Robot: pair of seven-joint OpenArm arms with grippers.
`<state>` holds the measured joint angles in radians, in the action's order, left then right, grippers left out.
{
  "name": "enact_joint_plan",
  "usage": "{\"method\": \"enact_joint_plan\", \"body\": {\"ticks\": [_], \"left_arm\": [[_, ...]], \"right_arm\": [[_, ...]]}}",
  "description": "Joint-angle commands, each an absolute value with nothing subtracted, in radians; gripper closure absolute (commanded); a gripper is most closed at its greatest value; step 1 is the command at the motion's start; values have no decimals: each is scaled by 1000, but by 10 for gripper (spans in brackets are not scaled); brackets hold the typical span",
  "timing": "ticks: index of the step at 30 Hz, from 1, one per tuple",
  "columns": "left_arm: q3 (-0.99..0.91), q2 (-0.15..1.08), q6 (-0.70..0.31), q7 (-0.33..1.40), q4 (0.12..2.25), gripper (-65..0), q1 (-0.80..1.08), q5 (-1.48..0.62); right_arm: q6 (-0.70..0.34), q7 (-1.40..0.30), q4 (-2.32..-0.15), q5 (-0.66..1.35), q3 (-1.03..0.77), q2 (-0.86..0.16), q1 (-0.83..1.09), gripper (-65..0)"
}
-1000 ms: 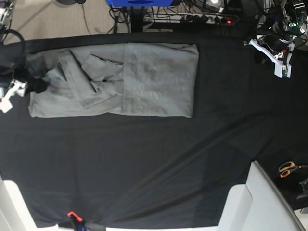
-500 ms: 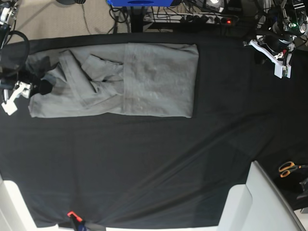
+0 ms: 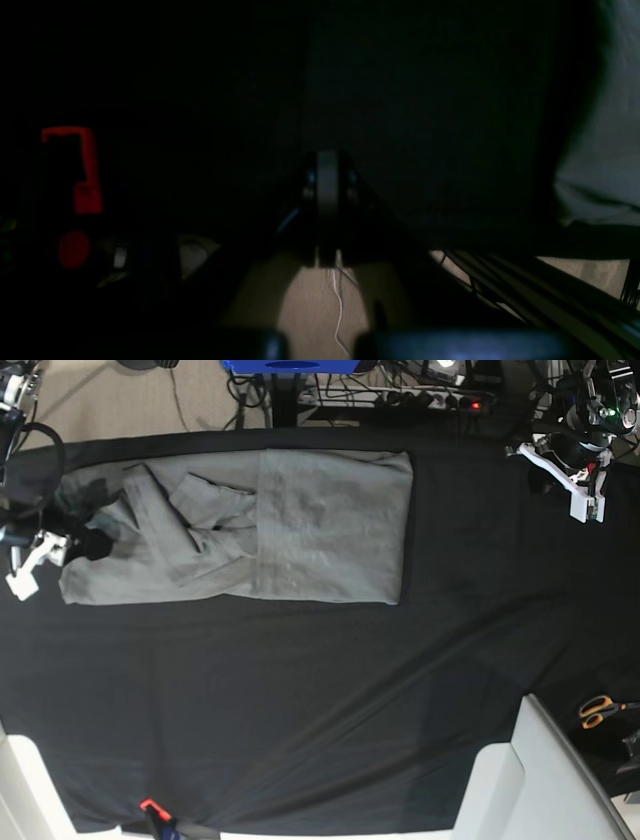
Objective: Fold the T-shirt properly
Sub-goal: 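Lower the right gripper and grasp the shirt's folded end, then fold the grasped shirt end over toward the shirt's middle with the right gripper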
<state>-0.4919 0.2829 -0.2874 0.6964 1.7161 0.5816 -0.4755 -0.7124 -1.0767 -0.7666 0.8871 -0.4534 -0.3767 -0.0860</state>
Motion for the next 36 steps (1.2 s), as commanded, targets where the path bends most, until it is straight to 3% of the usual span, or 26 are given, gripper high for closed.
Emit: {"method": "enact_joint_plan", "body": {"ticks": [1,3,5,12,20,31,36], "left_arm": [[-498,295,-288,680,1727,0,584,-481],[-498,295,-288,680,1727,0,584,-481],[-498,295,-288,680,1727,0,584,-481],[-498,295,-288,680,1725,0,584,-481],[-498,294,-288,680,1725,0,584,-481],[-498,294,-288,680,1725,0,584,-481],[-498,294,-288,680,1725,0,584,-481]], "right_arm": [[-698,-1098,-765,834,-446,-374,-84,-473],[-698,-1093,-765,834,-446,-367,-84,-470],[-698,-1092,-763,834,-446,-367,-84,-410],[-698,-1092,-763,834,-446,-367,-87,-11],[-698,-1061,-797,834,-447,-369,-82,-6],[-698,-1032,-1145,834,-447,-334,27,-6],[-565,-1040,-1310,834,-446,-305,77,-6]]}}
